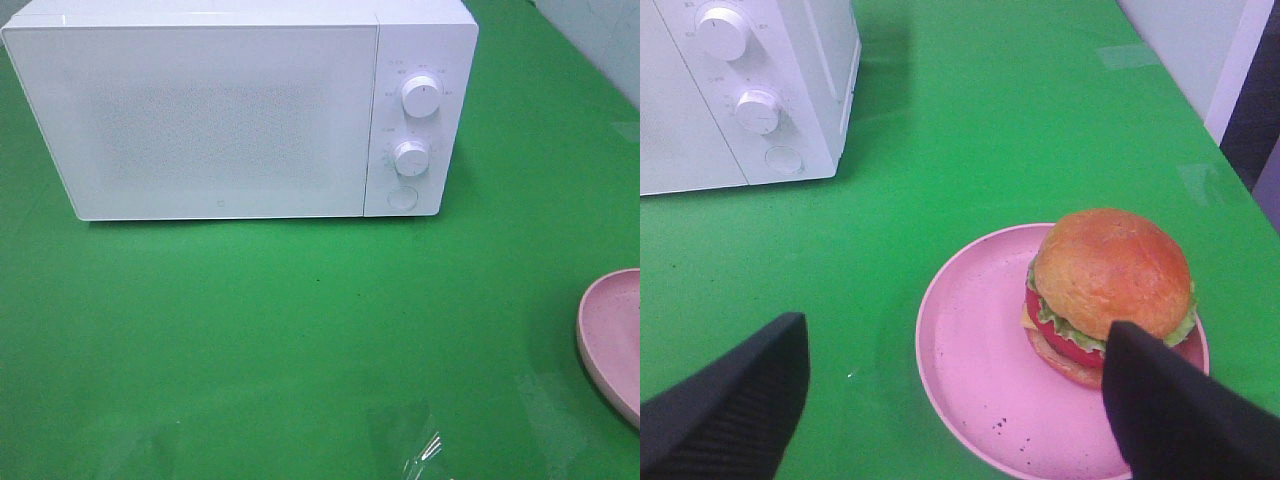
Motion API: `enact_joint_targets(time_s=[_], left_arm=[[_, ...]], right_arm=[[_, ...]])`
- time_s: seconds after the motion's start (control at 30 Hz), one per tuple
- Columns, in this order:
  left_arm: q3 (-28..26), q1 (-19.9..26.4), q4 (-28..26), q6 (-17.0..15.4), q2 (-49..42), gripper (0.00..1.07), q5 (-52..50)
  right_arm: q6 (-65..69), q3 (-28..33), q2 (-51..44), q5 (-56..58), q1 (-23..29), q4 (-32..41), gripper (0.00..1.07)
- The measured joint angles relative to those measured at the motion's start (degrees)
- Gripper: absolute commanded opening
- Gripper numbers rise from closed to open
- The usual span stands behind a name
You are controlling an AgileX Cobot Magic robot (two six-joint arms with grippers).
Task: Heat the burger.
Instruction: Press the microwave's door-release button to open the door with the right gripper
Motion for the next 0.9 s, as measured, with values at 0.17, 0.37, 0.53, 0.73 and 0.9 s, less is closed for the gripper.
enact_joint_targets(time_s=[0.17,0.37,0.53,0.73,0.9], left_arm=[[0.0,0.0,0.0,0.0,0.0,0.96,0.0],[0.0,0.0,0.0,0.0,0.0,0.96,0.0],[0.0,0.0,0.0,0.0,0.0,0.96,0.0],[0.0,0.0,0.0,0.0,0.0,0.96,0.0],[0.0,0.0,0.0,0.0,0.0,0.96,0.0]], right_arm=[[0.0,0.0,0.0,0.0,0.0,0.0,0.76],[0.0,0.0,0.0,0.0,0.0,0.0,0.76],[0.0,0.0,0.0,0.0,0.0,0.0,0.76],[0.0,-0.8,0.5,-3.0,0.0,0.0,0.76],[0.1,-1.0,5.4,-8.1,0.0,0.0,0.76]])
